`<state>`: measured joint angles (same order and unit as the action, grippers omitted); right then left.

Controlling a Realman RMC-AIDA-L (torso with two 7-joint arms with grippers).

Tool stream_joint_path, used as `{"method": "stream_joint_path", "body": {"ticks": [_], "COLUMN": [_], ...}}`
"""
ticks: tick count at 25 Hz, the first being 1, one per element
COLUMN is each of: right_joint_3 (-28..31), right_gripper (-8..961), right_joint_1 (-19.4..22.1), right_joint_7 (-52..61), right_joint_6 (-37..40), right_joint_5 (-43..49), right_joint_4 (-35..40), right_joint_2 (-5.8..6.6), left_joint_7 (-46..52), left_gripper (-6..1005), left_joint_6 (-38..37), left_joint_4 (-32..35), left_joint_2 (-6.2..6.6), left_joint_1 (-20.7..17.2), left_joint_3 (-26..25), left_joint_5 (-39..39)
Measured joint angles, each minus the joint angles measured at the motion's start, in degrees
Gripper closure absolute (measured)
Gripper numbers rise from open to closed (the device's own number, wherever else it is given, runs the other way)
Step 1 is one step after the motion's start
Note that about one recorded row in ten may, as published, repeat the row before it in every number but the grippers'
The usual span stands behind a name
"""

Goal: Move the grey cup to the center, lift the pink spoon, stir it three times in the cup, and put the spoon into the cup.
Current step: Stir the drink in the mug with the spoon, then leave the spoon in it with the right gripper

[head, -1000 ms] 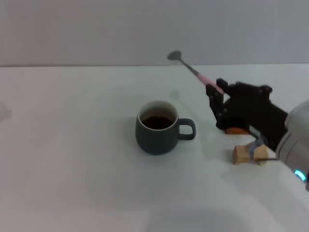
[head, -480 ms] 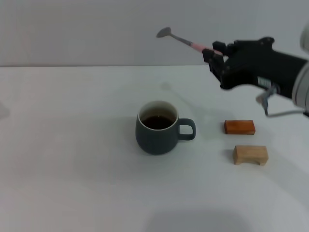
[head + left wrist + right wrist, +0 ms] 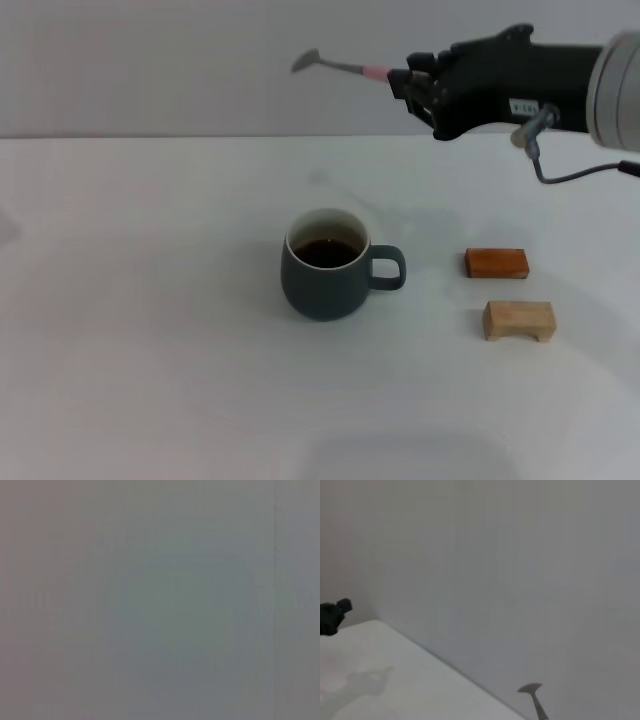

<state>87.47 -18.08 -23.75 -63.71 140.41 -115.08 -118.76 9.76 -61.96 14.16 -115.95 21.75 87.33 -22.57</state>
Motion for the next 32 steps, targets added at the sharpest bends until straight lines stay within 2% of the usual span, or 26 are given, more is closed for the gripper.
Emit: {"method": "stream_joint_path", "body": {"ticks": [7, 8, 9, 15, 25, 32], "right_joint_3": [9.1, 11.6, 11.6, 17.5, 20.0, 19.7], "right_gripper": [795, 795, 795, 797, 797, 797], "right_joint_1": [-9.3, -12.1, -12.1, -19.2, -24.0, -25.6], "right_joint_7": [4.0, 5.1, 5.1, 7.0, 7.6, 7.4], "right_joint_6": [-10.1, -13.3, -13.3, -20.8, -25.8, -27.9], "right_joint_5": [-4.5, -5.0, -5.0, -5.4, -6.4, -6.0], "right_joint_4": [4.2, 6.0, 6.0, 11.2, 19.6, 22.4], "right_joint_2": [0.07, 0.08, 0.08, 0.17, 0.93, 1.76], "left_joint_7": [0.0, 0.0, 0.0, 0.0, -0.2, -0.2], "left_gripper": [1001, 1001, 1001, 1001, 1001, 1001], "left_joint_6": [0.0, 0.0, 0.0, 0.1, 0.1, 0.1], "left_joint_4": [0.0, 0.0, 0.0, 0.0, 0.0, 0.0], "left_joint_2": [-0.15, -0.15, -0.15, -0.16, -0.15, -0.15], "left_joint_1": [0.2, 0.2, 0.3, 0.7, 1.1, 1.4], "left_joint_3": [-0.2, -0.2, -0.2, -0.7, -0.8, -0.8], "left_joint_5": [0.0, 0.0, 0.0, 0.1, 0.0, 0.0]}}
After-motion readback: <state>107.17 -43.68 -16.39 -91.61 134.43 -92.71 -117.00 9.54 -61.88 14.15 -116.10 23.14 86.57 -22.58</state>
